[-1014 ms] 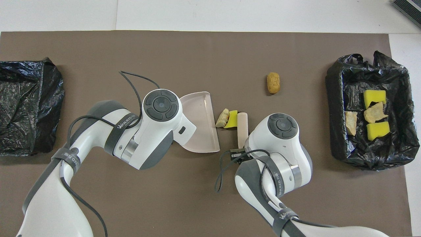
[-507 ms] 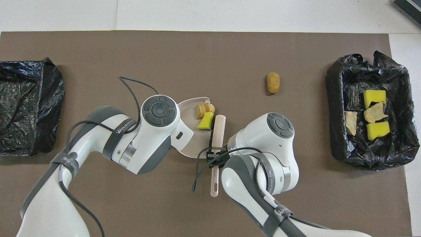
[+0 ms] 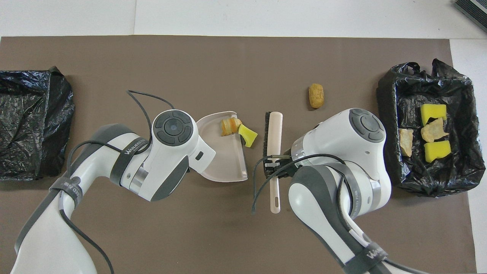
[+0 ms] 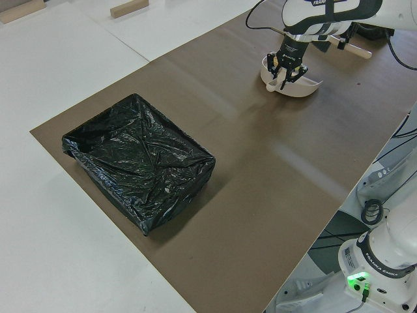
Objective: Sweep and dump trash in bin
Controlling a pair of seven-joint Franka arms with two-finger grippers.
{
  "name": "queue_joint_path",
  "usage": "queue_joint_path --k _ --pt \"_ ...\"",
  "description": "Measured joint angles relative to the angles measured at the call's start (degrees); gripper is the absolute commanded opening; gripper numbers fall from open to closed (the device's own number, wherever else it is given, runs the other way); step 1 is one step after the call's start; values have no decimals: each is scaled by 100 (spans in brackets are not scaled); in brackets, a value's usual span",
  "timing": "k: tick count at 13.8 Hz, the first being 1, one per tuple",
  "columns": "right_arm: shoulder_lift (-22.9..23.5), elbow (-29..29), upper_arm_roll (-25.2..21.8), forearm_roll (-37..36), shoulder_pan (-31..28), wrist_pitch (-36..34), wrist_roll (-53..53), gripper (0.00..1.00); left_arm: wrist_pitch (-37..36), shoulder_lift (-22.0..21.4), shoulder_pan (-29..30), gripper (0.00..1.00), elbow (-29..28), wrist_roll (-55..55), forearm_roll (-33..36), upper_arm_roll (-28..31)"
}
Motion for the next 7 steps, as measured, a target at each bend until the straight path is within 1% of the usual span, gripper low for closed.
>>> queue_joint_path --k 1,3,5,7 --pt "29 43 -3 -674 -84 -21 -150 0 3 0 6 0 -1 -21 0 4" --pt "282 229 -6 -1987 -313 -26 -547 0 5 0 17 0 -2 -131 0 12" --pt "711 673 -16 -3028 -606 -45 -965 0 6 0 25 0 -3 -188 0 13" --pt "1168 1161 -25 -3972 -710 -280 -1143 0 6 0 35 0 -4 -320 0 13"
